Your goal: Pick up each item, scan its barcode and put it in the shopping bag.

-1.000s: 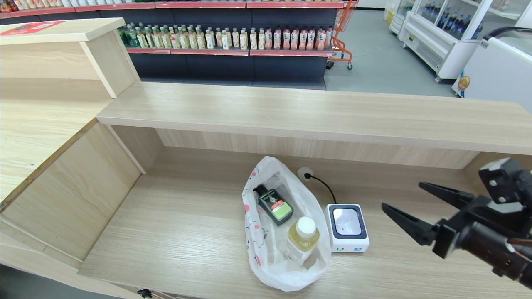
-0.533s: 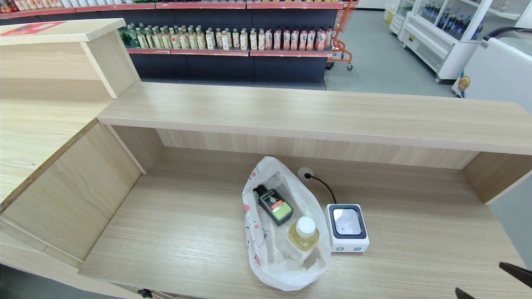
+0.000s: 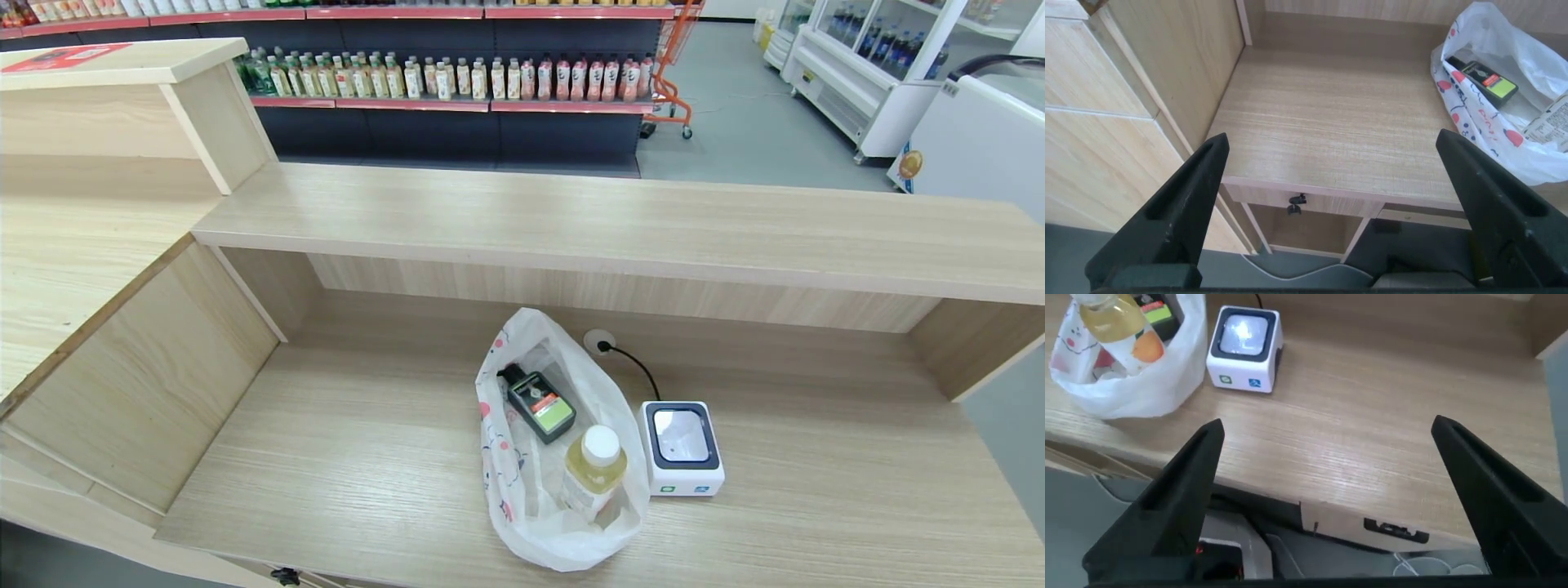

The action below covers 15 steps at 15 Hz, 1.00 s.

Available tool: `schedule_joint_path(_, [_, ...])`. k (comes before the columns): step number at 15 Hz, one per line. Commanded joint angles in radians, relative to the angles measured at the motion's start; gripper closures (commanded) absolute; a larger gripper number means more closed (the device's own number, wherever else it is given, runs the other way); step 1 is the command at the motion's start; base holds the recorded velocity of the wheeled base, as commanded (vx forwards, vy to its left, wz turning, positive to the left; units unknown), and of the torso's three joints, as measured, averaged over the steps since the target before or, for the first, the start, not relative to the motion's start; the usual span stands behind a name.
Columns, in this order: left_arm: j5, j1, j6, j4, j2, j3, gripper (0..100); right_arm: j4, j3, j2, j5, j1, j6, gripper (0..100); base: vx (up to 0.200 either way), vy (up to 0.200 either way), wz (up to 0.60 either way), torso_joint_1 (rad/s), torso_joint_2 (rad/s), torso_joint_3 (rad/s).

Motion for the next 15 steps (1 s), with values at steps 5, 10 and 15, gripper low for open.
schedule_joint_path(5, [0.0,-0.001,0.0,0.0,0.0,0.0,0,0.017,0.0,-0.106,0.014,-0.008,-0.018,0,0.0,0.0,0.0,0.0,0.0,0.0])
schedule_joint_path(10, [0.0,0.001,0.0,0.0,0.0,0.0,0,0.02,-0.001,-0.106,0.003,-0.008,0.023,0,0.0,0.0,0.0,0.0,0.0,0.0])
schedule_joint_path(15, [0.0,0.001,0.0,0.0,0.0,0.0,0,0.027,-0.003,-0.106,0.003,-0.008,0.014,0,0.0,0.0,0.0,0.0,0.0,0.0])
